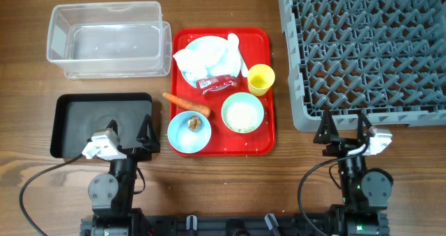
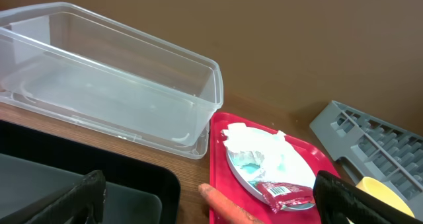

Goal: Sort waste into correct bins and load items into the dishwasher rack

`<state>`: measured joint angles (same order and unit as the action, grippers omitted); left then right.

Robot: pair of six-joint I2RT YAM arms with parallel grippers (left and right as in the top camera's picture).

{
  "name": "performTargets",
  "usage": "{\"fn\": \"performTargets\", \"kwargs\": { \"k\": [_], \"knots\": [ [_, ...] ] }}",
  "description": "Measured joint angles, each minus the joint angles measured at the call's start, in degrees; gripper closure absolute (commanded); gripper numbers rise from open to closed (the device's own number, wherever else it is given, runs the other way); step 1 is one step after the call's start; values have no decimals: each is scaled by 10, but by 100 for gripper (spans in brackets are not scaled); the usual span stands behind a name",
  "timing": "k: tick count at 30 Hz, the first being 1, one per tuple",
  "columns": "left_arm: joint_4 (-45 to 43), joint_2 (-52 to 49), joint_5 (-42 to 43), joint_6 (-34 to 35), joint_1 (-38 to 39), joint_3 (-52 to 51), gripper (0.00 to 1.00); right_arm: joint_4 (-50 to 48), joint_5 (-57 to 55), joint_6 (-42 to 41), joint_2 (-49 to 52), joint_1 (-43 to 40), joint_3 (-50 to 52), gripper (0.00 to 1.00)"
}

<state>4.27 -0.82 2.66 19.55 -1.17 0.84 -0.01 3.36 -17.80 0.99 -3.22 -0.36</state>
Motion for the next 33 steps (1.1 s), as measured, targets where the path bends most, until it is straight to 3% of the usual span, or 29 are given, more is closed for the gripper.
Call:
{"fn": "performTargets", "kwargs": {
  "k": [15,26,33],
  "knots": [
    [-7,0,0,0,0,0,0,-12,-2,0,0,0,0,0],
    [-87,0,56,-5,0,-1,0,-165,-4,1,0,0,-3,0],
    [-33,-25,82,-61,0,79,0,-142,28,45,27,0,-110,0]
  ]
}}
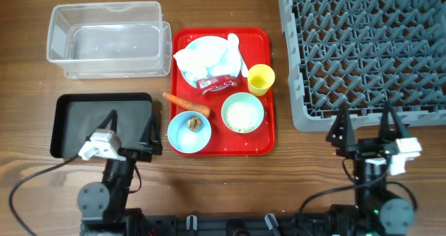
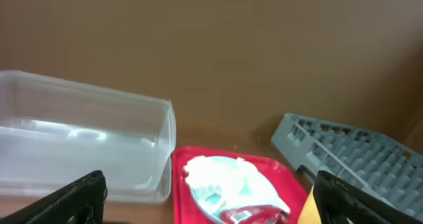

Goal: Sort waste into correct bins and load items into the dishwasher rack

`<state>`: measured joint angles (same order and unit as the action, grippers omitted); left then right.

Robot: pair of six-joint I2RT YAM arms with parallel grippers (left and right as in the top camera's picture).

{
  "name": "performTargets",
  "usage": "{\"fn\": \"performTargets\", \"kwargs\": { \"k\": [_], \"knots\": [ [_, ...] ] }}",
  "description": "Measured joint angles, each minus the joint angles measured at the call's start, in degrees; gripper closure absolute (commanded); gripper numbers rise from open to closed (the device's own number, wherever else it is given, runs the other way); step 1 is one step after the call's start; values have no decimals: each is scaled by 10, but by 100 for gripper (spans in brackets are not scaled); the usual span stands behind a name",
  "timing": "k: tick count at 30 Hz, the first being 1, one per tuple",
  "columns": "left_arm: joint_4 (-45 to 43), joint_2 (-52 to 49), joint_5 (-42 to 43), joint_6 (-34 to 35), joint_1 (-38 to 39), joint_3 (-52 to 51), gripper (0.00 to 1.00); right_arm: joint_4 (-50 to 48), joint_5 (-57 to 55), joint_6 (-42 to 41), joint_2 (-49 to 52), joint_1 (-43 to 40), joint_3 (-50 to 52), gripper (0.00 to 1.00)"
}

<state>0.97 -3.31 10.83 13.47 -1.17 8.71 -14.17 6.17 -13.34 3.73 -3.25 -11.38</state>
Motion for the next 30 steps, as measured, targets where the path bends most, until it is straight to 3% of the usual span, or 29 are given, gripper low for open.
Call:
{"fn": "performTargets", "kwargs": {
  "k": [11,24,30],
  "knots": [
    [133,-265,8,-55,0,283,0,184,91,43,273,0,-316,0],
    [550,-703,11,-73,8,783,0,589,204,91,659,0,-731,0],
    [617,-822,11,-85,32,861,0,581,241,60,735,0,-772,0]
  ]
}}
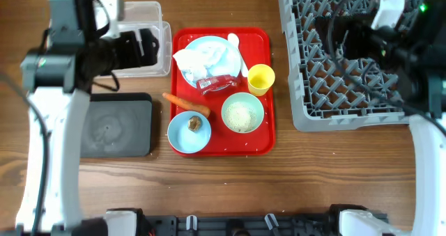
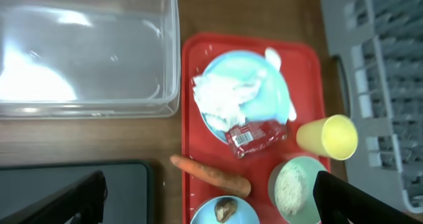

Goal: Sort waste into correct bins and load items into the dishwasher rack
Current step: 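Reach the left gripper to the tissue on the blue plate and grasp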

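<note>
The red tray (image 1: pixel 268 135) holds a plate with crumpled tissue (image 1: pixel 205 55), a white spoon (image 1: pixel 235 42), a red wrapper (image 1: pixel 218 84), a yellow cup (image 1: pixel 260 79), a carrot (image 1: pixel 187 104), a green bowl of rice (image 1: pixel 242 113) and a blue bowl with a food scrap (image 1: pixel 189 130). My left gripper (image 1: pixel 139 44) hangs open and empty, high over the clear bin's right end. In the left wrist view, the left gripper (image 2: pixel 211 207) looks straight down on the carrot (image 2: pixel 211 176) and wrapper (image 2: pixel 256 135). My right gripper (image 1: pixel 348 37) hovers over the grey dishwasher rack (image 1: pixel 362 104), fingers seemingly spread, holding nothing.
A clear plastic bin (image 1: pixel 77 41) stands at the back left. A black bin (image 1: pixel 115 128) lies in front of it, left of the tray. The rack fills the back right. Bare wood runs along the table's front.
Both arms have risen from low near the front edge. The left gripper is now over the clear bin's right end, looking down. The right is over the rack. No object has moved.
Both grippers first sat open and low at the table's front edge, left by the black bin, right before the rack. A second later they stood slightly raised there. Now both hang high over the back half, still open and empty.
</note>
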`<state>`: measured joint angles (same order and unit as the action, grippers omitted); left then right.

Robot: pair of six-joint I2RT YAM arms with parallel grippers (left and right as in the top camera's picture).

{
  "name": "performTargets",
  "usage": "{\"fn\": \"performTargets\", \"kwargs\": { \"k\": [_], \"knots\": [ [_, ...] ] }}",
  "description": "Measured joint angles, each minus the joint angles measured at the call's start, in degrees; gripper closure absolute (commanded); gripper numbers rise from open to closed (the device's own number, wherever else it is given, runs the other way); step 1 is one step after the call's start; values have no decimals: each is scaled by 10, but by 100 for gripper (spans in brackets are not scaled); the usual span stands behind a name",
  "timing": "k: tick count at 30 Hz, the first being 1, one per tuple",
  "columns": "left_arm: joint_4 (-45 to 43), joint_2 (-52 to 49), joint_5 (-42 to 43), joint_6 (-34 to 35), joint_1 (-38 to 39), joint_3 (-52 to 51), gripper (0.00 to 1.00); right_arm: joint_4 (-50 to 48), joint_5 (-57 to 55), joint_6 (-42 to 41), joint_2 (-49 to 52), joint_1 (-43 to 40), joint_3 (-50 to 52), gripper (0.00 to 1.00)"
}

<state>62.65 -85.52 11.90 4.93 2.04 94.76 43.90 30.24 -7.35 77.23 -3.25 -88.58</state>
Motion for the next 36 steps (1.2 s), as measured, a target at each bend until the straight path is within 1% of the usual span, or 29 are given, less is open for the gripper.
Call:
{"fn": "performTargets", "kwargs": {
  "k": [3,8,12,15,19,21,24,28,32,36],
  "knots": [
    [6,-37,8,-2,5,0,0,-7,17,-34,23,0,0,0],
    [14,-68,81,-4,5,0,0,5,25,-48,49,8,0,0],
    [14,-70,120,-4,6,0,0,36,4,-48,58,35,0,0],
    [21,-70,124,-4,14,0,0,55,-30,-48,63,66,0,0],
    [22,-71,81,-4,51,0,0,61,-73,-48,67,109,0,0],
    [1,-78,47,-4,76,0,0,61,-90,-48,70,120,0,0],
    [-54,-106,-9,-5,114,2,0,63,-110,-48,71,120,0,0],
    [-120,-181,-62,-17,151,3,0,79,-123,-48,71,118,0,0],
    [-155,-251,-81,-31,163,3,0,100,-127,-45,71,118,0,0],
    [-177,-321,-91,-65,165,3,0,118,-128,-41,71,118,-1,0]
  ]
}}
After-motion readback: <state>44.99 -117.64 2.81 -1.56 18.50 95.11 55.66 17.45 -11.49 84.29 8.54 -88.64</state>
